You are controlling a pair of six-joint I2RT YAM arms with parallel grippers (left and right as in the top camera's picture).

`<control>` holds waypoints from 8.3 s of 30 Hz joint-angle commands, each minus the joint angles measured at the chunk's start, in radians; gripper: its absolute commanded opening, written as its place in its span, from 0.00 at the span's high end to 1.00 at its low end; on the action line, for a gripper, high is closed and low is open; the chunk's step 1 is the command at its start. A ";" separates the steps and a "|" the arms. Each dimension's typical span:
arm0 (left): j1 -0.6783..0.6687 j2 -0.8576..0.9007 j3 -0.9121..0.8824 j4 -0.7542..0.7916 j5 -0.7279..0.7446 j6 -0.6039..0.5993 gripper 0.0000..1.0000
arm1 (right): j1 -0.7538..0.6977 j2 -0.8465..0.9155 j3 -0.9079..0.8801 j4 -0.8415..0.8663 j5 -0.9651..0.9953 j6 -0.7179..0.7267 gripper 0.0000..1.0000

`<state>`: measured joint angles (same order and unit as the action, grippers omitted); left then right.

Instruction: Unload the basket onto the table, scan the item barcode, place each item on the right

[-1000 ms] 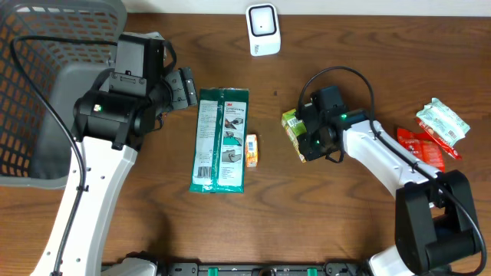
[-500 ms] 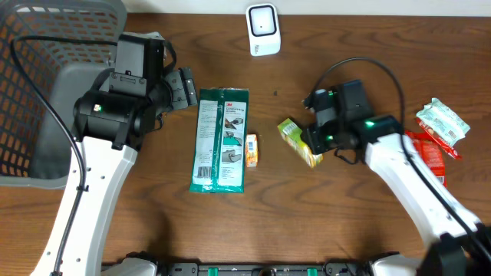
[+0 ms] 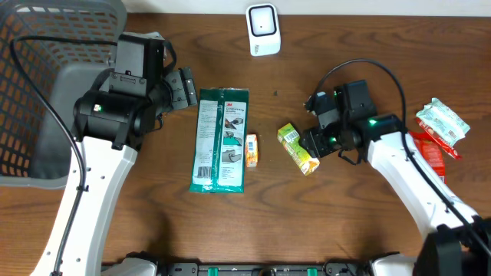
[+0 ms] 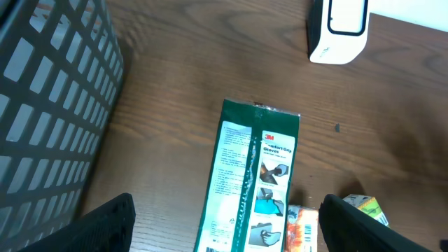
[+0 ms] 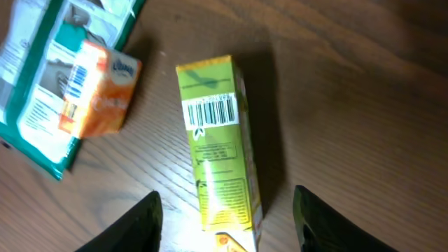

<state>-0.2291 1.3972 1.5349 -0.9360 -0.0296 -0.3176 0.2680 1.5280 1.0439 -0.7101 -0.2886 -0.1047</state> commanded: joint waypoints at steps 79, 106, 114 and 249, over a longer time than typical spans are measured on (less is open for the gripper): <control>-0.024 0.035 0.006 0.171 0.943 0.100 0.17 | -0.351 -0.148 0.022 0.177 -1.247 0.029 0.97; -0.190 0.050 0.006 0.501 0.911 0.179 0.17 | -0.236 -0.148 0.022 1.122 -1.250 0.937 0.99; -0.190 0.051 0.006 0.536 0.911 0.179 0.19 | -0.182 -0.148 0.022 1.245 -1.212 1.025 0.99; -0.164 1.070 0.826 0.399 -0.076 0.411 0.93 | 0.093 -0.134 -0.047 -0.016 0.217 0.317 0.01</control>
<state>-0.3836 2.4794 2.3299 -0.5507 -0.0143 -0.0021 0.3504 1.3968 0.9981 -0.7254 -0.0811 0.2226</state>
